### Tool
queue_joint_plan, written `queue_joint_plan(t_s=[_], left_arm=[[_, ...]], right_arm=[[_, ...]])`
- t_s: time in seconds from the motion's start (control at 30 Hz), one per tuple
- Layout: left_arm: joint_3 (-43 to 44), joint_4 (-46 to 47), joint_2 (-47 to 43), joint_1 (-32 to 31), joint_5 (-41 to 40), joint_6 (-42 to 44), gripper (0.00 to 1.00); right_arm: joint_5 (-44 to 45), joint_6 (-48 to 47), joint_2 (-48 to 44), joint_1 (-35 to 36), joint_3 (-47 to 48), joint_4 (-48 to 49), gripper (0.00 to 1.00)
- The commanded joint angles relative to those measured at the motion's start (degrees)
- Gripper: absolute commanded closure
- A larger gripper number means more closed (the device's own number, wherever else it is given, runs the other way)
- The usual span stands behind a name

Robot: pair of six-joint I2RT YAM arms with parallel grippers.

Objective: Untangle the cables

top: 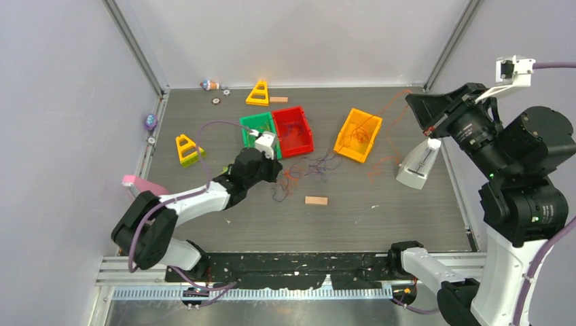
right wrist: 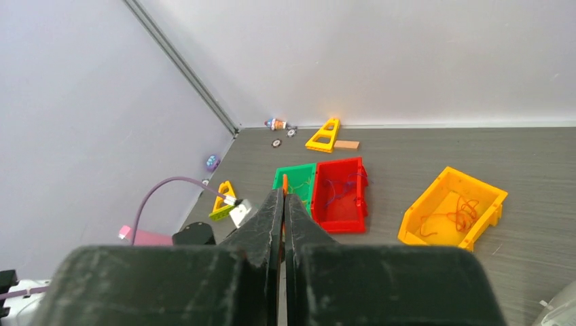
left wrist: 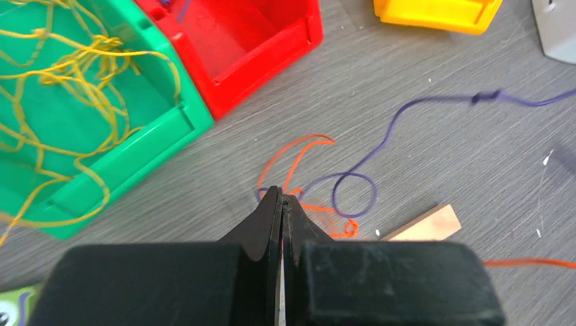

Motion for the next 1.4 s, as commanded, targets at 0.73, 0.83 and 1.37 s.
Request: queue_joint_plan(t_s=[0.73, 0.83, 1.37], left_arm=[[8.1, 17.8, 0.8, -3.9, 23.0, 2.7, 0.01], [9.8, 19.8, 2.5, -5.8, 21.6, 6.0, 0.0], [23.8, 21.9, 17.4, -13.1, 16.6, 10.7, 0.01]], right_arm=[[-6.8, 4.2, 2.9, 0.2, -4.9, 6.1, 0.95], [-8.3, 4.9, 3.6, 0.2, -4.5, 6.6, 0.95], [-13.0, 6.2, 4.7, 0.2, -2.2, 7.7, 0.95]])
